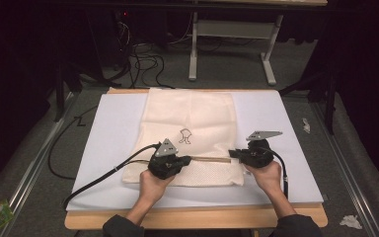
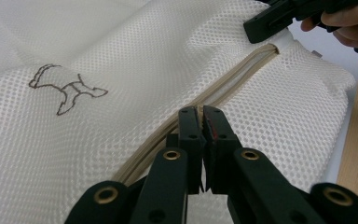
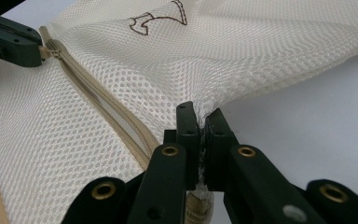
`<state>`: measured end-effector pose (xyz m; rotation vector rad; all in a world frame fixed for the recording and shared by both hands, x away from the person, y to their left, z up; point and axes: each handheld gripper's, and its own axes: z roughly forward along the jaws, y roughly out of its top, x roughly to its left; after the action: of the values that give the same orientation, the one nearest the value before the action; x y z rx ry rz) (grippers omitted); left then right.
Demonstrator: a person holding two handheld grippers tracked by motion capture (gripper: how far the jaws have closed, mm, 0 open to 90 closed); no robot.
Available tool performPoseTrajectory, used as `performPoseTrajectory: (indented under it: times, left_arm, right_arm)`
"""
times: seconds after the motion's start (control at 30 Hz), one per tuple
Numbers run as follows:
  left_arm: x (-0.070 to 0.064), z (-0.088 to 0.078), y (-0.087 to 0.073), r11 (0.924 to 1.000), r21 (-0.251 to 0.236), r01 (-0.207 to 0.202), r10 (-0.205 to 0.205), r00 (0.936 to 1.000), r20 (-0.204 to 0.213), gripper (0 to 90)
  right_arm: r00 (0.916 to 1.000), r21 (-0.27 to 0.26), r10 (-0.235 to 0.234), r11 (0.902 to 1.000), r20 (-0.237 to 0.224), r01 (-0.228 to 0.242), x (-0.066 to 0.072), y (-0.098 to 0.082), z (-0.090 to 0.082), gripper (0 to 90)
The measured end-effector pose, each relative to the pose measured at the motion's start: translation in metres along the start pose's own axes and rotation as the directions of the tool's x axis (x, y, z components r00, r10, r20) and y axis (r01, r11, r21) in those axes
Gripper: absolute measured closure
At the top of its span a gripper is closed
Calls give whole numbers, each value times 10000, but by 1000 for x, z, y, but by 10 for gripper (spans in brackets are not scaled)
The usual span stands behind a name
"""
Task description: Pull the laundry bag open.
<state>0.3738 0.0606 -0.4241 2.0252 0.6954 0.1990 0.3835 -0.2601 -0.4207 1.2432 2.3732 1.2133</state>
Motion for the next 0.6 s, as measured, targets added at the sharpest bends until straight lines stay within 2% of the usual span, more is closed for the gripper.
performPoseTrajectory:
  times: [0.13, 0.33, 0.6]
  left_arm:
    - [1, -2, 0, 10000, -46, 3, -3, 10000, -2, 871]
    - [2, -5, 1, 10000, -40, -19, 18, 10000, -44, 871]
    - [7, -9, -2, 9998, -97, 150, -150, 9999, -40, 871]
  right_arm:
    - [9999, -136, 126, 9998, -24, -126, -2, 0, -3, 886]
    - [10000, -190, 34, 9998, -8, -34, -1, 3, -6, 887]
    - [10000, -117, 70, 9999, 44, -69, -4, 3, -4, 886]
